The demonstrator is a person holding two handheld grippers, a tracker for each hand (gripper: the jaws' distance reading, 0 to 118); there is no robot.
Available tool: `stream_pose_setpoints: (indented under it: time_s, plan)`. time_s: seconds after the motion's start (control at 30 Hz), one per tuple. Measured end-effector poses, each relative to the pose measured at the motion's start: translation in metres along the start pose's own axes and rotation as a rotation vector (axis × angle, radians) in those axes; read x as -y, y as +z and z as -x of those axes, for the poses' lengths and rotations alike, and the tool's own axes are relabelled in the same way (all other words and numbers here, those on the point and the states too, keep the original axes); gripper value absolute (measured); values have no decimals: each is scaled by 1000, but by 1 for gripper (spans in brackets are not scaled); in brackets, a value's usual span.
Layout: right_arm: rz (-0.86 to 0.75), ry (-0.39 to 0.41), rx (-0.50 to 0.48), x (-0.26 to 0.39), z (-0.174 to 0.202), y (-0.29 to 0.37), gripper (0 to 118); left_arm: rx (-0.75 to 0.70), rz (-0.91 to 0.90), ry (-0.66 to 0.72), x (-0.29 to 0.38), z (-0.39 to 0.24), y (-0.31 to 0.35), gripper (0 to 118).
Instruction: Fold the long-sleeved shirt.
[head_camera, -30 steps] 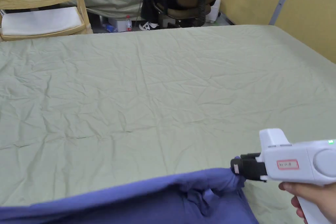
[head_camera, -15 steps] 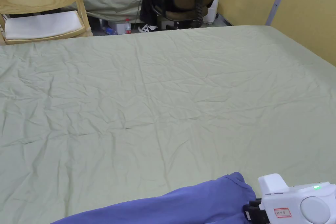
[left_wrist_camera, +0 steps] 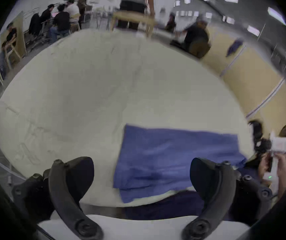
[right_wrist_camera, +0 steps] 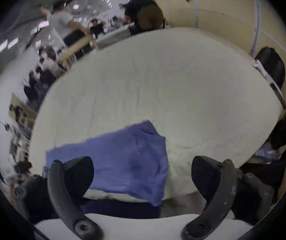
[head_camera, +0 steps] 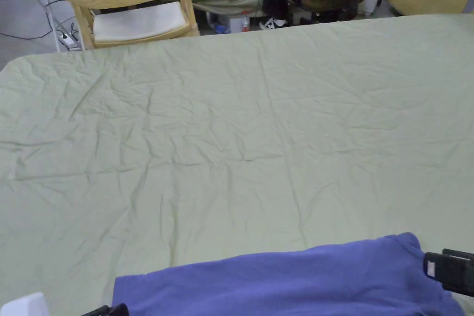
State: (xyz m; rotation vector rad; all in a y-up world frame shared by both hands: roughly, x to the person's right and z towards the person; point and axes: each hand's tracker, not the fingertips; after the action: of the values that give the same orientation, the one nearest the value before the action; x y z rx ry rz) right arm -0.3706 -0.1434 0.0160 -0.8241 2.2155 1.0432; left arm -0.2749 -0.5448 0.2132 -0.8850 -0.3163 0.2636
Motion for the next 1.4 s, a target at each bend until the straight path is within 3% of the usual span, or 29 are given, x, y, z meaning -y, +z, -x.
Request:
stream_pose_setpoints:
  time_s: [0.07, 0.1, 0.13, 0.17, 0.2, 0.23, 0.27, 0.33, 0.37, 0.43, 0.47, 0.57, 0.67, 0.83, 0.87, 0.9, 0.93, 1.0, 1.1, 1.2, 1.4]
  plan:
    - [-45, -38, -75, -2, 4, 16, 115, -8, 39, 54, 28, -5, 16, 116]
    - [-56, -63, -120, -2, 5, 22, 103, 3, 67, 79, 50, -14, 10, 115]
    - [-56, -85, -186, -3, 4, 17, 81, 24, 94, 94, 64, -21, 3, 109]
    - [-57, -99, -254, -3, 6, 15, 42, 55, 113, 112, 78, -34, -12, 85]
    - [-46, -123, -320, -2, 7, 12, 3, 77, 97, 137, 89, -46, -28, 19]
    - [-31, -109, -344, -1, 10, 8, 1, 86, 94, 157, 98, -51, -33, 5]
    - [-29, -148, -382, 0, 9, 1, 1, 56, 96, 177, 112, -51, -17, 2]
    - [2, -70, -456, 2, 16, -7, 1, 151, 126, 201, 152, -90, -62, 3]
    - [15, -20, -494, 3, 22, -10, 1, 236, 149, 224, 193, -133, -106, 13]
    - [43, 35, -568, 5, 21, -27, 1, 324, 187, 273, 264, -190, -143, 94]
    - [59, 48, -602, 7, 23, -32, 1, 327, 215, 273, 286, -193, -140, 118]
    - [108, 87, -681, 12, 32, -41, 1, 254, 234, 196, 294, -145, -122, 109]
    - [123, 128, -680, 14, 44, -48, 1, 225, 323, 262, 368, -121, -78, 112]
    - [173, 142, -705, 19, 72, -60, 1, 385, 275, 284, 393, -171, -152, 118]
    - [181, 145, -706, 21, 78, -62, 1, 439, 295, 319, 418, -198, -166, 113]
    - [186, 154, -705, 23, 86, -65, 1, 464, 321, 343, 418, -188, -165, 91]
    - [193, 139, -734, 17, 68, -69, 1, 437, 343, 343, 420, -163, -149, 69]
    - [200, 152, -729, 16, 70, -72, 1, 308, 361, 308, 401, -80, -96, 21]
    - [207, 172, -710, 16, 88, -69, 1, 366, 321, 380, 431, -136, -121, 15]
    - [195, 178, -699, 14, 92, -61, 1, 337, 295, 303, 367, -116, -115, 12]
    - [135, 177, -642, 7, 108, -42, 1, 355, 191, 331, 331, -181, -108, 10]
